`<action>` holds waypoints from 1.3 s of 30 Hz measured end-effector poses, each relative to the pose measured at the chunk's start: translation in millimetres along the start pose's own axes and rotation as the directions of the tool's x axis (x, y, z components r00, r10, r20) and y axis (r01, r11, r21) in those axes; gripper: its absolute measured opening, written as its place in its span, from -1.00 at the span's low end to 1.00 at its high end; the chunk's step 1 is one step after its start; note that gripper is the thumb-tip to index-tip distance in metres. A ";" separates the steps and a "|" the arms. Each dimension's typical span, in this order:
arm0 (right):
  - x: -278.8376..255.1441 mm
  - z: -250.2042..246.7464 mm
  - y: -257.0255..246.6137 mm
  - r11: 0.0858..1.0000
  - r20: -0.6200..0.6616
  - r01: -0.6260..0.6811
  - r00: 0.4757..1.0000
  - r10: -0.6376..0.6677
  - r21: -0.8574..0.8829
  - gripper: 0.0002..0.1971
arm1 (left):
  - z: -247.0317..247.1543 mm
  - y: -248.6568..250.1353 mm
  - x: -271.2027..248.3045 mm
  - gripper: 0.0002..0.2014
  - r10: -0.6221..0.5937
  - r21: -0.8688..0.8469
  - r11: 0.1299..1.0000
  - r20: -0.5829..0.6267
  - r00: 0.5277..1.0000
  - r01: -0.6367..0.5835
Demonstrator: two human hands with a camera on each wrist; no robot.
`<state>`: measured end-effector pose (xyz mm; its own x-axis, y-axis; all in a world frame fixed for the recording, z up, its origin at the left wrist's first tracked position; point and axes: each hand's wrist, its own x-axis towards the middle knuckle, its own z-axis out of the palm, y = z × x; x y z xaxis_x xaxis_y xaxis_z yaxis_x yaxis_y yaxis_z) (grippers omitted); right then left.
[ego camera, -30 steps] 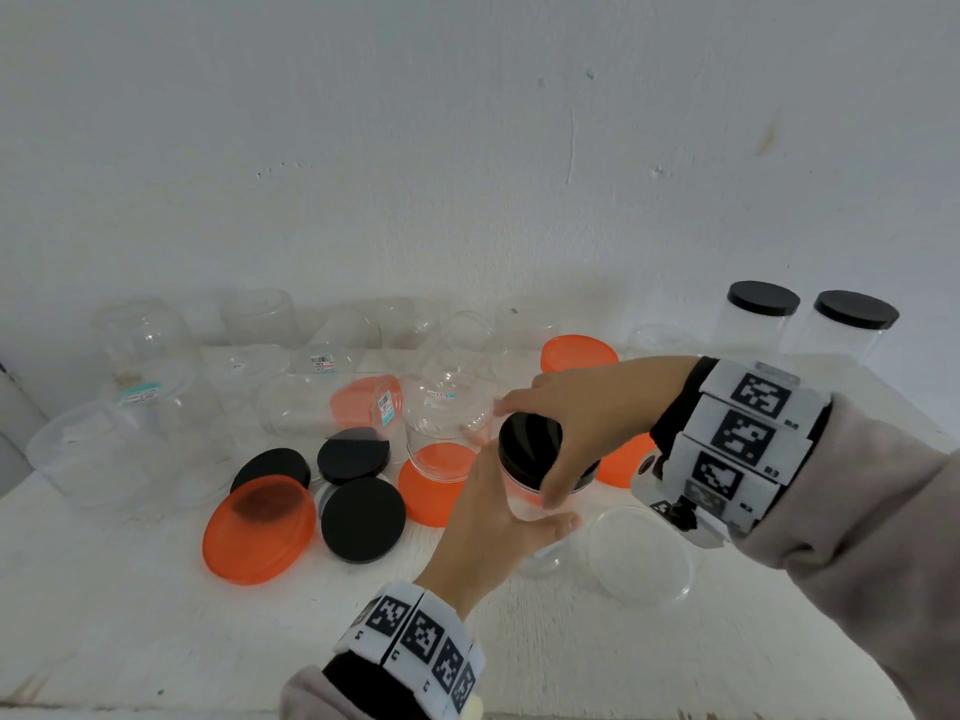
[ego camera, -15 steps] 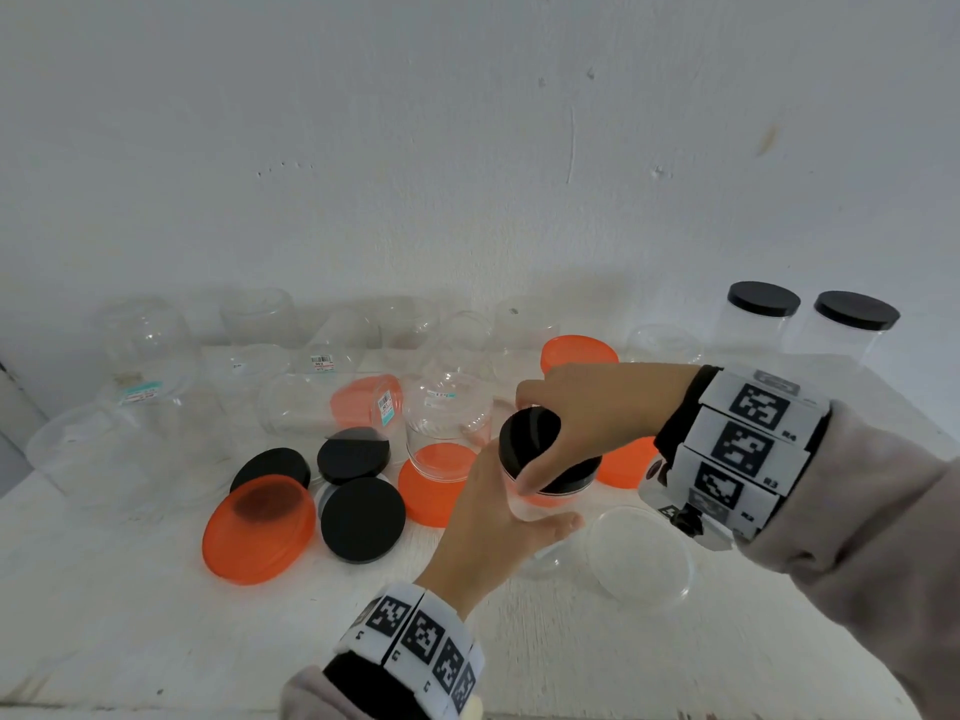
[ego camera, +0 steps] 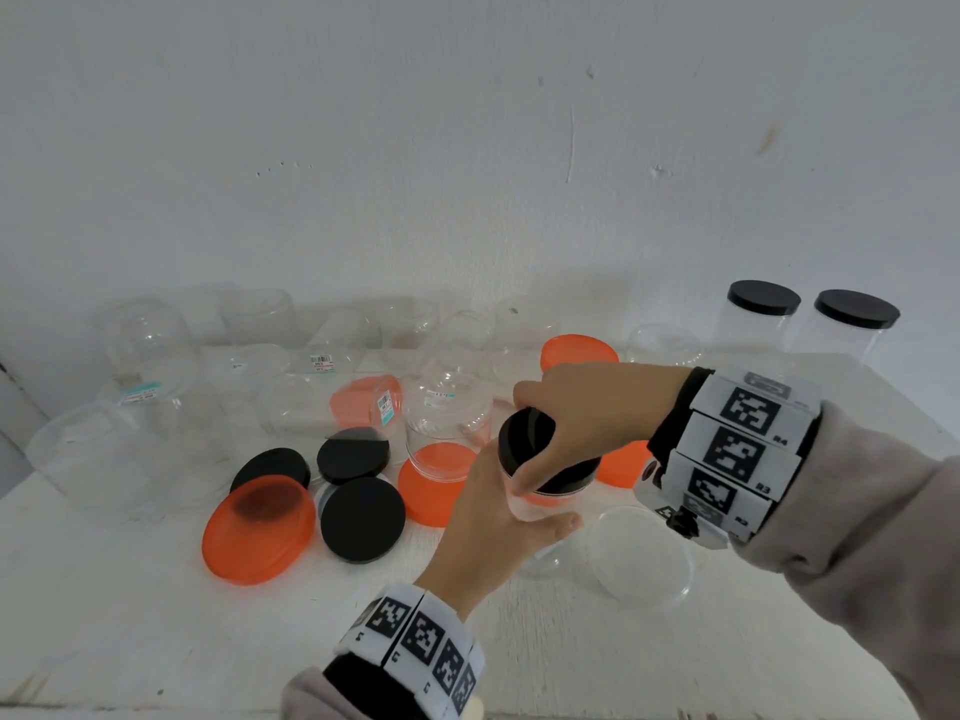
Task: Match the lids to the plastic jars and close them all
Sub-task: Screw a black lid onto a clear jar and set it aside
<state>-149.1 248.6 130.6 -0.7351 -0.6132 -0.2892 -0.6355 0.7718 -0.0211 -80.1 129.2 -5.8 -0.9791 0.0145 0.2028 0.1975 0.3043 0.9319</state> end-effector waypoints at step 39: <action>-3.8 0.8 -0.6 0.998 -0.024 0.009 1.000 -0.007 0.060 -0.29 | 0.9 1.0 -0.4 -0.17 -0.015 0.022 1.000 0.007 1.000 0.015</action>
<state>-145.8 250.6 130.9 -0.7358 -0.6229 -0.2656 -0.6267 0.7750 -0.0814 -79.6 130.4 -5.3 -0.9823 0.0170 0.1866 0.1819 0.3253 0.9280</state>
